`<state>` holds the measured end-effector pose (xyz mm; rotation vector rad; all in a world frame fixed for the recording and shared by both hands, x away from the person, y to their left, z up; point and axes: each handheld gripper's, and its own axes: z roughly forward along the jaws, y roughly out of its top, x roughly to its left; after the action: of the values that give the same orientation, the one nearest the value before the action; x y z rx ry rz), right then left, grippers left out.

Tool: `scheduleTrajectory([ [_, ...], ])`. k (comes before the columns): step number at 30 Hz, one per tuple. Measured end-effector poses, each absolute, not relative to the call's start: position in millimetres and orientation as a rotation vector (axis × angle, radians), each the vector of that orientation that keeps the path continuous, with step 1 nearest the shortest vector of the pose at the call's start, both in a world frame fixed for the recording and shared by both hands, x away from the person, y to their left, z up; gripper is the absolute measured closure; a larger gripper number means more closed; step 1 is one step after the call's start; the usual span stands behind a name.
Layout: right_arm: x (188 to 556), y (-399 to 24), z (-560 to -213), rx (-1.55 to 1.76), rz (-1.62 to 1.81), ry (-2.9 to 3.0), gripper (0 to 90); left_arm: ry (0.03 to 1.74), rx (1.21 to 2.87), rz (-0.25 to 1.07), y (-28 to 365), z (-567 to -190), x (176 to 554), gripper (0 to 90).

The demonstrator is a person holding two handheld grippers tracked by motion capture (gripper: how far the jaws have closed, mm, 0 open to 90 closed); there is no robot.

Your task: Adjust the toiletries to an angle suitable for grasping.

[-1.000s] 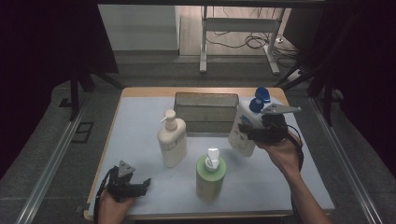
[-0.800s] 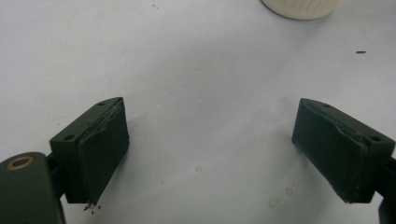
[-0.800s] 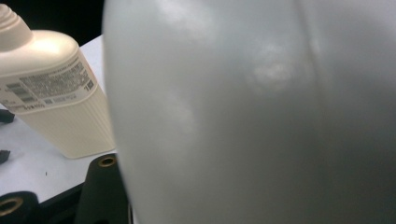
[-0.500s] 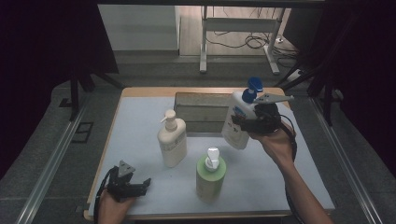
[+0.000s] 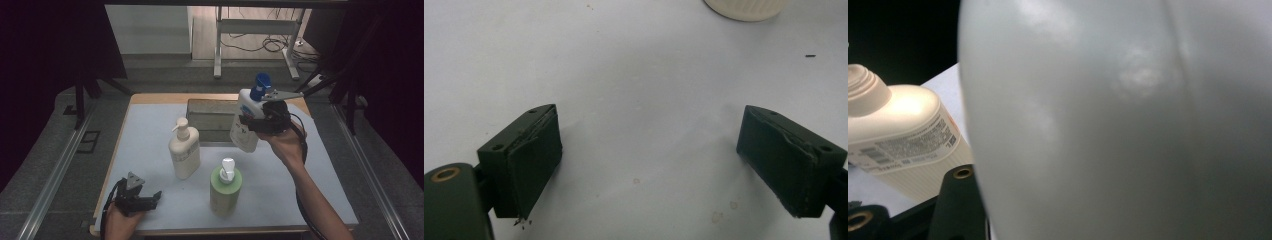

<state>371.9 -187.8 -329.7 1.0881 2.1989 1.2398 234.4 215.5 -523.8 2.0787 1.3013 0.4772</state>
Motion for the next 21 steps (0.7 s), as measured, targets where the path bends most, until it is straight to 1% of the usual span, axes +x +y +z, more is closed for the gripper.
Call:
scheduleTrajectory([
  [13,392.5,-162.9,-329.0,1.089,1.222,2.194,40.7,1.301,2.079,0.477,215.5,-523.7,234.4,10.6],
  [21,402.9,-154.7,-329.3,1.098,1.23,2.194,40.7,1.301,2.079,0.478,215.5,-523.7,234.4,10.6],
])
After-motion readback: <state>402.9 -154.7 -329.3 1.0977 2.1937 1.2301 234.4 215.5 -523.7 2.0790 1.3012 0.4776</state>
